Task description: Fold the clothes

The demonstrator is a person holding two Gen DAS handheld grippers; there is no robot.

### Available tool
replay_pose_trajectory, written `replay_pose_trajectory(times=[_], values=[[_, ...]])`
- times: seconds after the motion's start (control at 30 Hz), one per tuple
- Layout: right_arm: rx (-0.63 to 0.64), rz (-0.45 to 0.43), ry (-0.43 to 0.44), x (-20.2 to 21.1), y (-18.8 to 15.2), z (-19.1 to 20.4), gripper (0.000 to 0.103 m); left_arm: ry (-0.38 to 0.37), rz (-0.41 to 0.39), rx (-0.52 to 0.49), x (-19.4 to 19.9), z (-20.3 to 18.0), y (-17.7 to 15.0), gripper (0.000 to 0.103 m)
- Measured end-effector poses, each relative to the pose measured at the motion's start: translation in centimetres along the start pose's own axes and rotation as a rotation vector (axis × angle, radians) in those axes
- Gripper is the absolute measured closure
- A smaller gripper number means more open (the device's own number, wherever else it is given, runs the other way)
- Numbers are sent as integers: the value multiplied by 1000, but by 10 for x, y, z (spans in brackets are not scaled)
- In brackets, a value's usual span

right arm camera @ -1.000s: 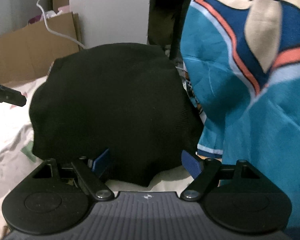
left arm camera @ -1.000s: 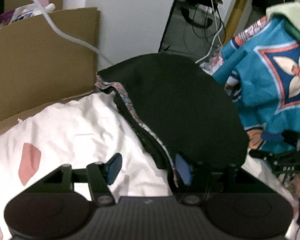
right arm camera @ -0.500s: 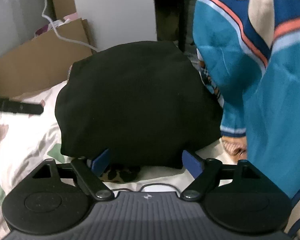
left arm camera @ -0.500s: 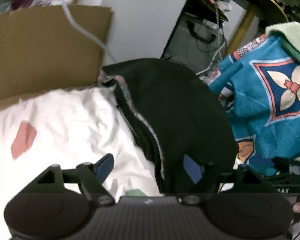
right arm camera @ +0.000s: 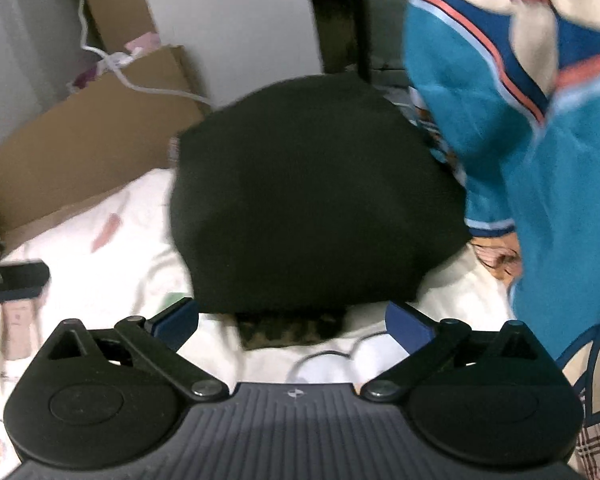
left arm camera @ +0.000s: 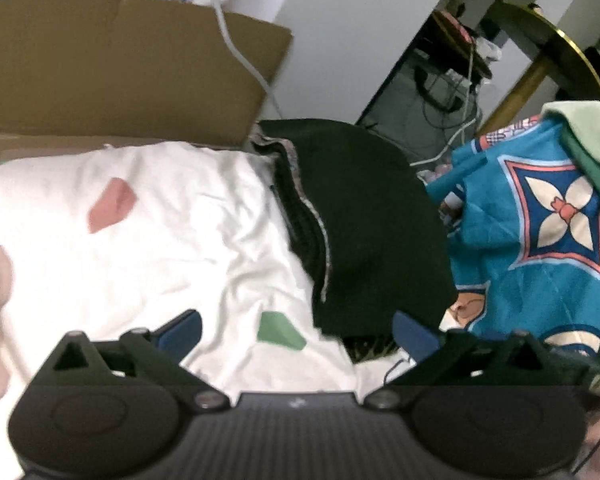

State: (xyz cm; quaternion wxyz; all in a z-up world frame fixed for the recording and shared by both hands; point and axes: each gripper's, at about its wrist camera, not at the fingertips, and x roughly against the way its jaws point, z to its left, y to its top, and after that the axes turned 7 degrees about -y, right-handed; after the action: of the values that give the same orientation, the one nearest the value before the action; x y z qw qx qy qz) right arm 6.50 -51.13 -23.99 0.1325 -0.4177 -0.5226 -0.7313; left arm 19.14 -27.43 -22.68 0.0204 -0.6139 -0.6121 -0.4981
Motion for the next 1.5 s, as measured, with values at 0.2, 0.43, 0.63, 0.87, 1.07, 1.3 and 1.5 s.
replay_pose_trajectory(times=[0.2, 0.43, 0.63, 0.87, 1.07, 1.3, 1.5], values=[[-33, 34, -73, 54, 31, 24, 0, 10, 18, 47, 62, -18, 7, 0], [16, 14, -91, 132, 69, 53, 0, 260, 19, 87, 150, -45, 21, 0], [103, -40, -46, 205, 88, 79, 0, 285, -13, 100, 214, -72, 24, 0], [120, -62, -52, 267, 99, 95, 0, 282, -54, 104, 268, -103, 23, 0], [128, -73, -68, 304, 99, 107, 0, 331, -110, 111, 308, -119, 29, 0], [162, -128, -21, 359, 86, 135, 0, 345, -153, 140, 350, -129, 27, 0], [172, -147, 25, 394, 68, 158, 0, 406, -166, 152, 377, -131, 3, 0]])
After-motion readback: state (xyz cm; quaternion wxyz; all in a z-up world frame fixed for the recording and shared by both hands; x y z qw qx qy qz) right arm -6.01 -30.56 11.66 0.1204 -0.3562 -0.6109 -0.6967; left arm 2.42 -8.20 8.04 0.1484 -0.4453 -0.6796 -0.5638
